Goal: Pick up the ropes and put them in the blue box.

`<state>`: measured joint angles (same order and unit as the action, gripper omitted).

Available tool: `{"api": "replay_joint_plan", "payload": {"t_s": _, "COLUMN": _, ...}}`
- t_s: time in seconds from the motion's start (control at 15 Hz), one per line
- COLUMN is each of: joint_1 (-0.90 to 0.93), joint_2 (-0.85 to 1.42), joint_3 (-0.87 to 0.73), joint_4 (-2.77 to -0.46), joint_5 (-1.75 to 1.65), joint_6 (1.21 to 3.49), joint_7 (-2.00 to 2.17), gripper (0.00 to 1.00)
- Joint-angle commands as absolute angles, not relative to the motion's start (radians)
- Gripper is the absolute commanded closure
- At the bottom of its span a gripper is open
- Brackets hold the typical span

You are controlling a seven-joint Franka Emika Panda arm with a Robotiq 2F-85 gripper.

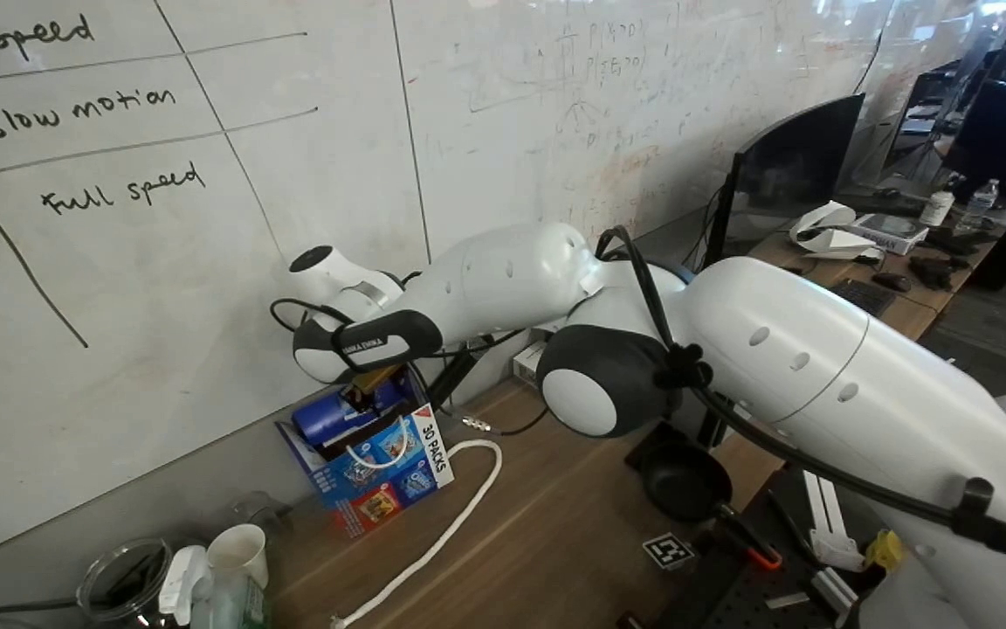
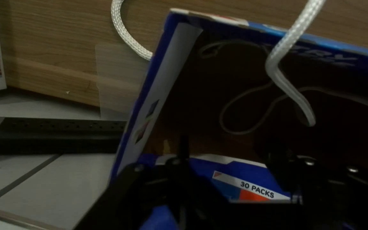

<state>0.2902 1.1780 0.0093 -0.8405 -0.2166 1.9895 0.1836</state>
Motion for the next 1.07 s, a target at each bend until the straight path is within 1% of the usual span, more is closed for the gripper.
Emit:
{"api": "replay_joint_plan", "payload": {"t_s": 0.0, "joint_1": 0.296, "joint_2": 1.156, "joint_3": 0.01, "joint_4": -0.818, "joint_5": -0.217, "joint_6": 1.975, "joint_7": 0.185, "gripper": 0.04}}
{"api": "replay_joint_plan", "payload": {"t_s": 0.07, "joint_1": 0.298, "joint_2": 1.135, "joint_3": 0.01, "joint_4": -0.834, "joint_5": -0.215, "joint_6": 1.955, "joint_7": 0.189, "gripper": 0.01}}
{"api": "replay_joint_plan", "payload": {"t_s": 0.13, "joint_1": 0.299, "joint_2": 1.112, "joint_3": 0.01, "joint_4": -0.856, "joint_5": -0.214, "joint_6": 1.947, "joint_7": 0.194, "gripper": 0.0}}
{"api": "replay_joint_plan", "payload": {"t_s": 0.47, "joint_1": 0.312, "joint_2": 0.949, "joint_3": 0.001, "joint_4": -1.002, "joint_5": -0.226, "joint_6": 1.945, "joint_7": 0.227, "gripper": 0.0}}
{"api": "replay_joint_plan", "payload": {"t_s": 0.8, "joint_1": 0.33, "joint_2": 0.732, "joint_3": -0.032, "joint_4": -1.225, "joint_5": -0.265, "joint_6": 1.89, "joint_7": 0.305, "gripper": 0.0}}
{"api": "replay_joint_plan", "payload": {"t_s": 1.0, "joint_1": 0.319, "joint_2": 0.617, "joint_3": -0.037, "joint_4": -1.357, "joint_5": -0.289, "joint_6": 1.91, "joint_7": 0.326, "gripper": 0.0}}
